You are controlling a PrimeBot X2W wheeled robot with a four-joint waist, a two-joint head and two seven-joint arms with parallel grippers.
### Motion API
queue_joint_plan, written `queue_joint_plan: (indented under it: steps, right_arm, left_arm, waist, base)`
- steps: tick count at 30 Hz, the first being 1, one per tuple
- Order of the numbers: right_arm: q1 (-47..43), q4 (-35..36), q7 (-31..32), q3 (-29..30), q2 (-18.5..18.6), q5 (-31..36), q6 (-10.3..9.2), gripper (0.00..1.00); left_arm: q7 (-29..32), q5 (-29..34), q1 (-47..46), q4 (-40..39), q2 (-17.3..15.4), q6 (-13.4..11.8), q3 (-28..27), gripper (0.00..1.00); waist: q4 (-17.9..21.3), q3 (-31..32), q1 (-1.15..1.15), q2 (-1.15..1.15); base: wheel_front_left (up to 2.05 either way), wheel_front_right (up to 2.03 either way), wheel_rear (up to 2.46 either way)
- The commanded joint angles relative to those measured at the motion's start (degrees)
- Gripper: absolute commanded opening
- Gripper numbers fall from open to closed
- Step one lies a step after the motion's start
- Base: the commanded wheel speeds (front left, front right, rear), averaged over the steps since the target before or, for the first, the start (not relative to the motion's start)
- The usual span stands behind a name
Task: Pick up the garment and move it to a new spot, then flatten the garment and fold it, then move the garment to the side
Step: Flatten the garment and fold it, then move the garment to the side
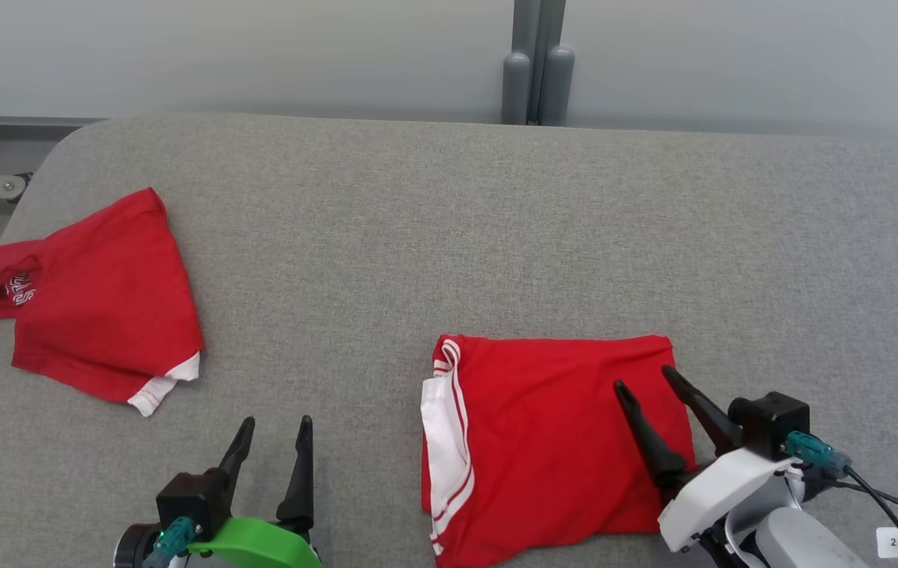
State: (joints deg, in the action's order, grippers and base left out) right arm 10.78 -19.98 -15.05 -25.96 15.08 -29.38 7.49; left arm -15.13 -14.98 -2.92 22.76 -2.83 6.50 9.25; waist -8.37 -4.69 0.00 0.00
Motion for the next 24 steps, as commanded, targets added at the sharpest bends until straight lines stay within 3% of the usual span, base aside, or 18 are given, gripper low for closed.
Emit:
queue_joint_plan:
  steps: [1,12,20,21,22,23,24]
  right_arm:
    - [-0.9,-2.8,-0.1,3.0,-1.0,2.1,-0.01,1.0]
    - [1.7,-15.9,-0.2,11.7,-5.8,7.6,-0.01,1.0]
    - [3.9,-23.6,0.8,9.9,-8.5,5.5,-0.01,1.0]
    - [4.2,-24.4,1.0,9.2,-8.7,4.8,0.0,0.93]
    - [4.4,-24.8,1.0,8.2,-8.9,4.2,0.01,0.4]
    - [4.6,-25.3,1.0,7.6,-8.9,3.5,0.01,0.0]
    - [4.8,-25.7,1.0,6.9,-8.8,2.9,0.01,0.0]
  left_arm:
    - [0.0,0.3,-0.1,0.0,-0.1,-0.2,0.1,1.0]
    - [0.0,1.0,-0.5,0.1,-0.2,0.0,0.5,1.0]
    - [0.0,1.4,-0.8,-0.1,-0.2,0.2,1.0,1.0]
    - [0.0,1.4,-0.7,0.0,-0.2,0.2,1.0,1.0]
    - [0.0,1.4,-0.7,0.0,-0.2,0.2,1.0,1.0]
    - [0.0,1.5,-0.6,0.0,-0.2,0.3,0.9,1.0]
    - [0.0,1.6,-0.5,0.0,-0.2,0.3,0.9,1.0]
  waist:
    - [0.0,0.0,0.0,0.0]
    - [-0.9,-0.5,0.0,0.0]
    - [-1.9,-0.7,0.0,0.0]
    - [-2.0,-0.6,0.0,0.0]
    - [-2.1,-0.6,0.0,0.0]
    - [-2.1,-0.5,0.0,0.0]
    - [-2.1,-0.4,0.0,0.0]
  base:
    - [0.0,0.0,0.0]
    - [0.0,0.0,0.0]
    - [0.0,0.0,0.0]
    - [0.0,0.0,0.0]
    - [0.0,0.0,0.0]
    - [0.0,0.0,0.0]
    - [0.0,0.0,0.0]
